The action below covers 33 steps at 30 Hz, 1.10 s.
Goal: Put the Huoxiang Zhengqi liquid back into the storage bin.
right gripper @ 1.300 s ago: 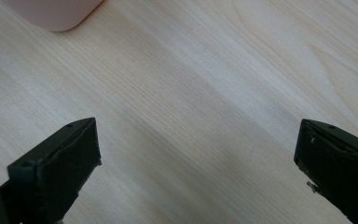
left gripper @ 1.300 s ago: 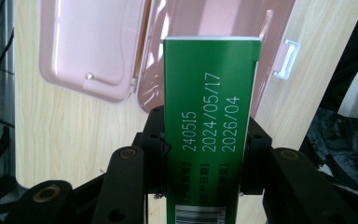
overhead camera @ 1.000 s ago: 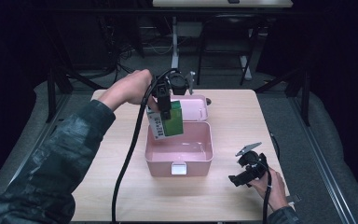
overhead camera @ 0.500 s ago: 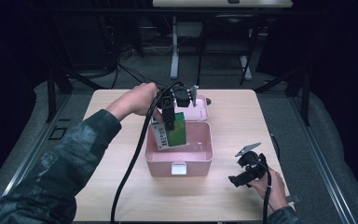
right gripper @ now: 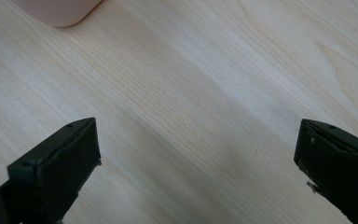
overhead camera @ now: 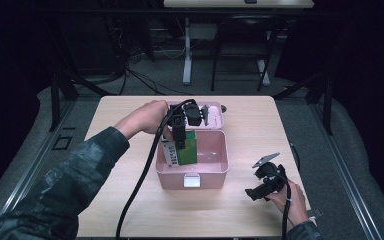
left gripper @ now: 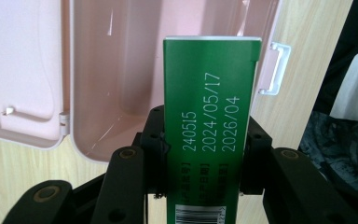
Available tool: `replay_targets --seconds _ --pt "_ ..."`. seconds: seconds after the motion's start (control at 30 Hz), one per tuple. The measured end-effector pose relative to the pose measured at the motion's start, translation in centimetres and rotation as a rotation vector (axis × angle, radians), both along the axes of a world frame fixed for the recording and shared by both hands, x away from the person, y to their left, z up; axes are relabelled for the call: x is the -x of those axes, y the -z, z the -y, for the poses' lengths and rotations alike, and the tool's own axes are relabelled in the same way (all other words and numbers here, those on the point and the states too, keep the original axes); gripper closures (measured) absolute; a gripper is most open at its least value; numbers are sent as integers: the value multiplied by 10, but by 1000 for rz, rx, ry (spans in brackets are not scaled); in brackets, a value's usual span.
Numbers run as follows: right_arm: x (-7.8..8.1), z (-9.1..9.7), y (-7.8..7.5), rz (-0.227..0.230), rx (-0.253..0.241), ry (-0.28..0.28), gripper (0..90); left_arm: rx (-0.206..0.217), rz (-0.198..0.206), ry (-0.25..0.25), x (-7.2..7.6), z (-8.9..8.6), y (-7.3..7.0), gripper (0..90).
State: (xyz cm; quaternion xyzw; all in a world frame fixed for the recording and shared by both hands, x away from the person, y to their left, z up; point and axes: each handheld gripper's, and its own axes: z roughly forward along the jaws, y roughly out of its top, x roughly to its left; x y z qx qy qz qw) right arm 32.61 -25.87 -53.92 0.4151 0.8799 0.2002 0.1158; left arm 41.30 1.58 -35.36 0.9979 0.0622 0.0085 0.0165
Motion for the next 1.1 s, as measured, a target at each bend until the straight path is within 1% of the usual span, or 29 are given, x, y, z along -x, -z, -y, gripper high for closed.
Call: replay_targets --seconds 0.1,0.2,0.27,0.33,0.47,0.57,0.63,0.7,0.73,0.77,0.83,0.97,1.1 --pt "0 0 0 0 1 1 0 1 2 1 1 -1 6 630" --pt "0 0 1 2 4 0 0 -11 13 11 4 0 13 631" --pt "0 0 1 -4 5 0 0 -20 10 20 5 0 18 631" --pt "0 0 1 -8 2 1 0 -26 -5 21 5 0 24 631" --pt "0 -1 1 -6 1 0 0 -27 -7 29 6 -2 31 631" --pt "-1 -1 2 -7 1 -2 0 -24 -26 39 7 -2 37 631" --pt "-1 -1 2 -7 4 -2 0 -33 -35 51 7 -3 41 632" --pt "-1 -1 3 -5 2 -2 0 -45 -32 52 7 -3 45 632" --pt "-1 -1 3 -5 2 -2 0 -54 -37 52 7 -3 48 633" --pt "-1 -2 3 -12 -4 0 0 -61 -41 57 6 -3 50 633" --pt "-1 -2 3 -8 5 -4 0 -67 -42 53 5 -4 56 633" --pt "-1 -2 3 -11 4 0 0 -67 -49 55 3 -5 63 633" --pt "-1 -1 3 -14 9 -6 0 -83 -56 73 4 -5 70 633"
